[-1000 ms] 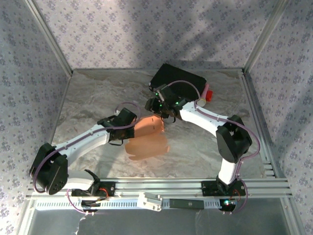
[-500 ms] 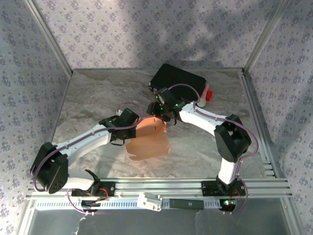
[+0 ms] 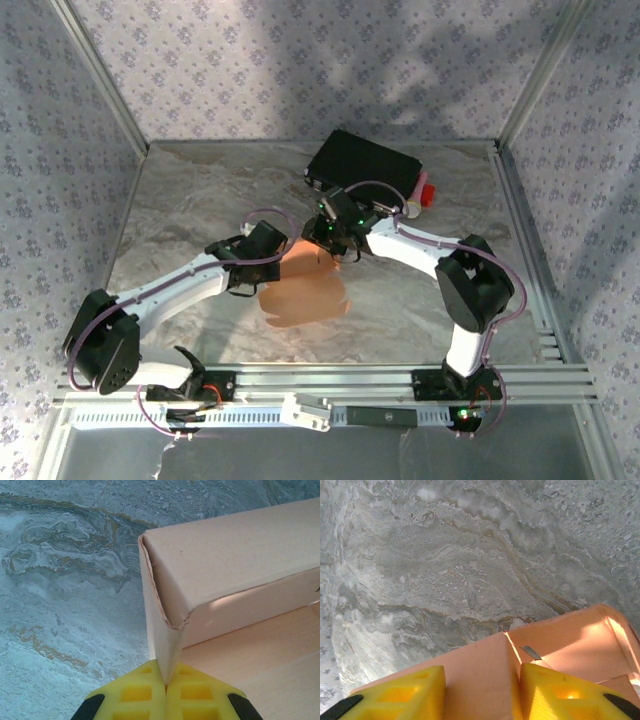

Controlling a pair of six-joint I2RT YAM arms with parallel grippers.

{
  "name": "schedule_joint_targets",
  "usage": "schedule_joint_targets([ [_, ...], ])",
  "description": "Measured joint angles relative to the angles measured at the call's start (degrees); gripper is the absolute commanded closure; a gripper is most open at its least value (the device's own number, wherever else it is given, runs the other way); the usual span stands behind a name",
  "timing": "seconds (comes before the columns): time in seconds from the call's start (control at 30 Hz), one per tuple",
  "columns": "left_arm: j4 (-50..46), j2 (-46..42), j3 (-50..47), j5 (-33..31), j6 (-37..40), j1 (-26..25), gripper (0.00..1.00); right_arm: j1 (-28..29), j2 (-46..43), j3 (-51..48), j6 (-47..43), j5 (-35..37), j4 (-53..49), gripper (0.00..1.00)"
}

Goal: Fold the paper box

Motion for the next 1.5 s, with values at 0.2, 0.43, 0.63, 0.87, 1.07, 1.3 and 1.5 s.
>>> schedule_joint_targets([
  [0.2, 0.04, 0.00, 0.00, -0.24, 0.20, -0.31, 1.00, -0.81, -1.55, -3.72, 5.49, -1.79, 6.10, 0.76],
  [0.43, -0.02, -0.02, 0.00, -0.26, 0.20, -0.46, 1.00, -1.49, -2.27, -6.93, 10.82, -3.30, 11.56, 0.81],
  [0.63, 0.07, -0.07, 0.00, -1.16, 0.17, -0.76, 1.00, -1.44, -4.94, -9.29, 11.47, -2.97, 12.85, 0.38],
  [0.87, 0.09, -0.13, 0.00, -2.47, 0.17, -1.33, 1.00, 1.53, -19.32, -19.67, 6.86, 4.35, 12.83, 0.46],
  [1.07, 0.20, -0.90, 0.00, -3.26, 0.17, -1.60, 1.00, 5.31, -23.02, -26.97, 4.24, 8.50, 13.11, 0.48],
  [1.3, 0.26, -1.31, 0.00, -4.20, 0.22, -1.84, 1.00, 5.27, -18.03, -27.39, 2.73, 9.66, 13.40, 0.49],
  [1.5, 0.26, -1.38, 0.00, -4.37, 0.37, -1.92, 1.00, 5.03, -12.92, -25.57, 2.29, 9.75, 14.23, 0.55],
])
